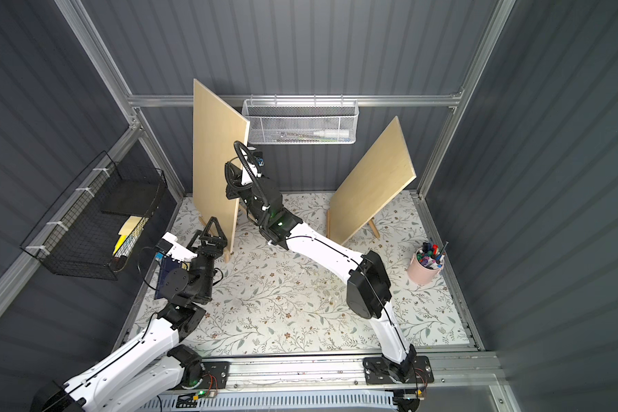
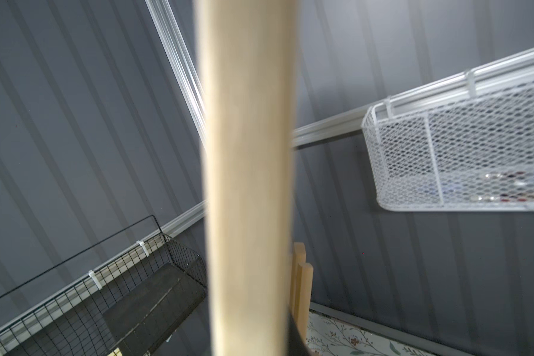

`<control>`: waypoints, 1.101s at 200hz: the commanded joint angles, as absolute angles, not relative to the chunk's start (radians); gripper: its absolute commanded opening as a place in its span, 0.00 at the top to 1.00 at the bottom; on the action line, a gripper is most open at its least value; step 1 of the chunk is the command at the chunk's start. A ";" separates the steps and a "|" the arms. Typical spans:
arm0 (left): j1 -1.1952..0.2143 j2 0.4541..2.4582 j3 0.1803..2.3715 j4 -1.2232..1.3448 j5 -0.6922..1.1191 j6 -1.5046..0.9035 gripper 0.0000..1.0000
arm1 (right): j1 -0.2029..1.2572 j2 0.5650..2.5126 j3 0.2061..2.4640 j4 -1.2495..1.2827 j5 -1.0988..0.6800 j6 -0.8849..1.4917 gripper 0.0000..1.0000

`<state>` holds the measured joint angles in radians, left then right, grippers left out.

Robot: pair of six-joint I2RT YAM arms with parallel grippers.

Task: Disassemble the easel
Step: Pick up the drawing board from the easel.

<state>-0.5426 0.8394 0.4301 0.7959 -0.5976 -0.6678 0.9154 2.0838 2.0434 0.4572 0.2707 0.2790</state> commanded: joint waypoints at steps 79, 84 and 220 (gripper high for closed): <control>-0.552 0.626 0.401 0.953 -0.219 -0.605 0.01 | 0.877 1.452 1.590 0.659 0.384 0.418 1.00; -0.552 0.631 0.412 0.953 -0.192 -0.609 0.01 | 0.870 1.421 1.562 0.640 0.385 0.436 1.00; -0.553 0.700 0.578 0.635 0.072 -0.878 0.01 | 0.716 0.761 1.030 0.290 0.432 0.975 1.00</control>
